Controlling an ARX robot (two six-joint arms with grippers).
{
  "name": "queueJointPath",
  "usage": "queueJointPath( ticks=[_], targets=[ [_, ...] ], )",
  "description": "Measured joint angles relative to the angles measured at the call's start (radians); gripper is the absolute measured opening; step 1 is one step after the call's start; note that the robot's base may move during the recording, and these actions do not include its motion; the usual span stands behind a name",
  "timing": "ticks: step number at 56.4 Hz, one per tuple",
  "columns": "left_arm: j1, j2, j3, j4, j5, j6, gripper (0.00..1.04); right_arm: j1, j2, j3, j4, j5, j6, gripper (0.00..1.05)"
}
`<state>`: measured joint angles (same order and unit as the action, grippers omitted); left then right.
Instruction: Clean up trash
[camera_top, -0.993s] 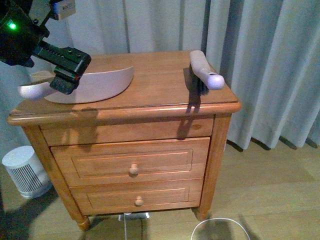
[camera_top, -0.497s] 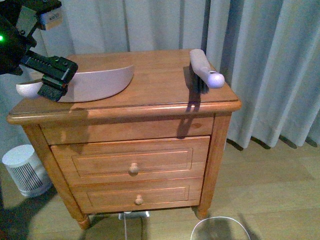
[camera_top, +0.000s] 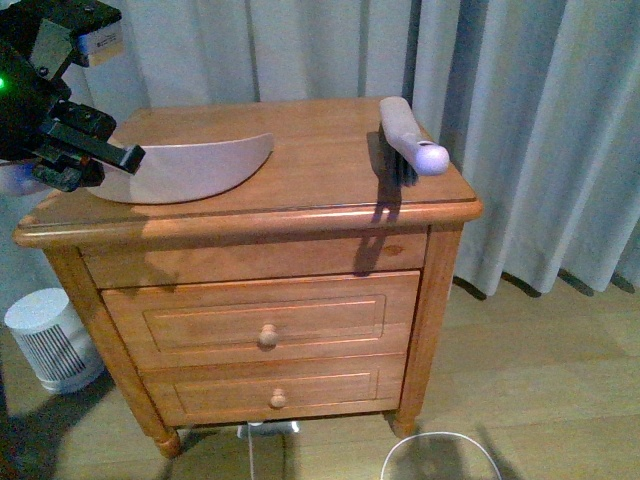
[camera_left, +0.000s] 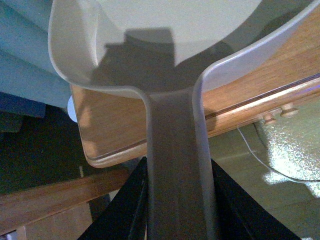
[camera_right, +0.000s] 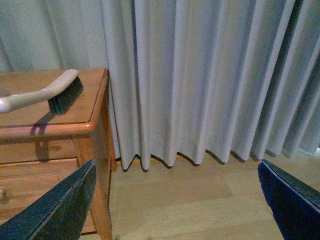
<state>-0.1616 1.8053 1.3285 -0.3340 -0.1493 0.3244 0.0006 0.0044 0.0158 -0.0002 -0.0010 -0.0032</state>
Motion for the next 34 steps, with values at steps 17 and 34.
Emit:
queueJointPath(
  ticks=[17, 34],
  targets=[
    [0.003, 0.000, 0.000, 0.027, 0.018, 0.004, 0.29, 0.000, 0.000, 0.000, 0.000, 0.000, 0.000, 0.97],
    [0.009, -0.112, -0.030, 0.220, 0.130, -0.065, 0.29, 0.000, 0.000, 0.000, 0.000, 0.000, 0.000, 0.97]
  ],
)
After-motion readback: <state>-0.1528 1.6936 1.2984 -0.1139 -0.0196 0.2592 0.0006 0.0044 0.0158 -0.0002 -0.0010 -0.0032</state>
